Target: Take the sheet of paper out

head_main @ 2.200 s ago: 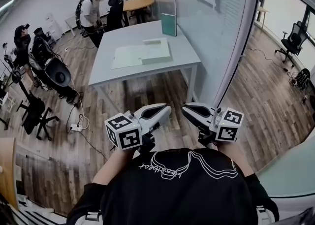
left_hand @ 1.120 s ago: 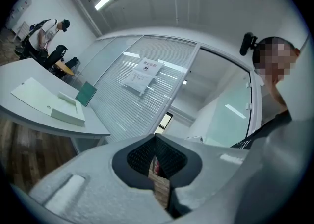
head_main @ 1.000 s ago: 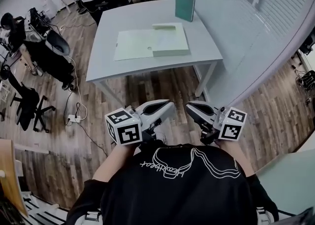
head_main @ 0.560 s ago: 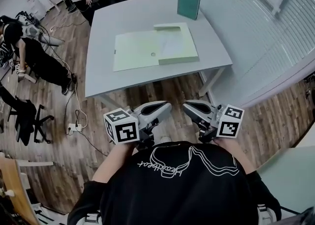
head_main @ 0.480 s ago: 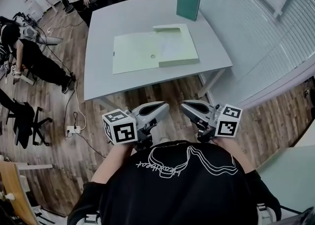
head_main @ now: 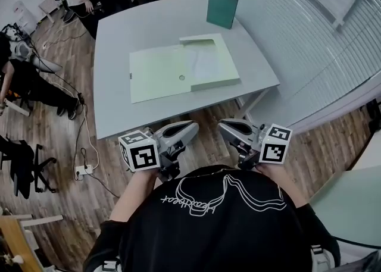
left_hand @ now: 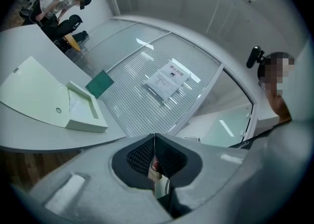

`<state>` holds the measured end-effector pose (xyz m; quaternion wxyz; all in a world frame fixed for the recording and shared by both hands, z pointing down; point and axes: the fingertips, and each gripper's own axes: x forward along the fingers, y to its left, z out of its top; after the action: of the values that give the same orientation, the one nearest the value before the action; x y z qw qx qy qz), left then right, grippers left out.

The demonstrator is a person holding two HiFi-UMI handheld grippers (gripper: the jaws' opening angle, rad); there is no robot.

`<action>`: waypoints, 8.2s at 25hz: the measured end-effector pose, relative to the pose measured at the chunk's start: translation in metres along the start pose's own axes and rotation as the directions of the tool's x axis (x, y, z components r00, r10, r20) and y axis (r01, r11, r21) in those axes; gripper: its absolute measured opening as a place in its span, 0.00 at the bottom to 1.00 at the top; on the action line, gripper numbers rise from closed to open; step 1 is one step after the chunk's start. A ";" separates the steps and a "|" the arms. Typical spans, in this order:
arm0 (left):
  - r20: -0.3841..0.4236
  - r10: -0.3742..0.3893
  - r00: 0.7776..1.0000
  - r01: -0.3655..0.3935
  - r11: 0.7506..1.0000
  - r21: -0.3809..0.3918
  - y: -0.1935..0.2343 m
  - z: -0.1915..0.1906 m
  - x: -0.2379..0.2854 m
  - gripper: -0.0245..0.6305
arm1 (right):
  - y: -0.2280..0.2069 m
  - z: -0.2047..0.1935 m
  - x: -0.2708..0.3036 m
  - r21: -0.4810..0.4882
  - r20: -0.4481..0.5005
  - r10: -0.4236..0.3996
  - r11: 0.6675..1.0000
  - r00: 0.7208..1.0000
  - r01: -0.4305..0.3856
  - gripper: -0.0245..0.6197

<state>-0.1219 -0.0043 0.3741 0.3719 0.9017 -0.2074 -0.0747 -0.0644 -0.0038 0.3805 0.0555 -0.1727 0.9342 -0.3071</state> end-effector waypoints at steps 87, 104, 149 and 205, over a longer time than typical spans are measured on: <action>-0.451 0.444 0.774 -0.564 0.808 -0.172 0.367 0.065 0.162 0.25 | -0.296 0.124 -0.003 0.378 0.128 -0.279 0.901 0.952 0.213 0.05; -0.440 0.500 0.746 -0.601 0.789 -0.123 0.381 0.066 0.164 0.10 | -0.295 0.112 -0.011 0.378 0.118 -0.279 0.900 0.953 0.216 0.05; -0.258 0.678 0.688 -0.719 0.685 -0.118 0.353 0.095 0.018 0.06 | -0.244 0.091 0.059 0.340 -0.041 -0.101 0.934 0.994 0.109 0.05; 0.055 0.353 0.934 -0.357 0.928 0.102 0.040 0.039 -0.092 0.06 | -0.001 0.015 0.062 -0.050 0.048 -0.027 0.998 0.998 0.030 0.05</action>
<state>-0.2291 -0.0151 0.3731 0.3250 0.8670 -0.3776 -0.0106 -0.1184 -0.0350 0.3697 0.0688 -0.1946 0.9376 -0.2800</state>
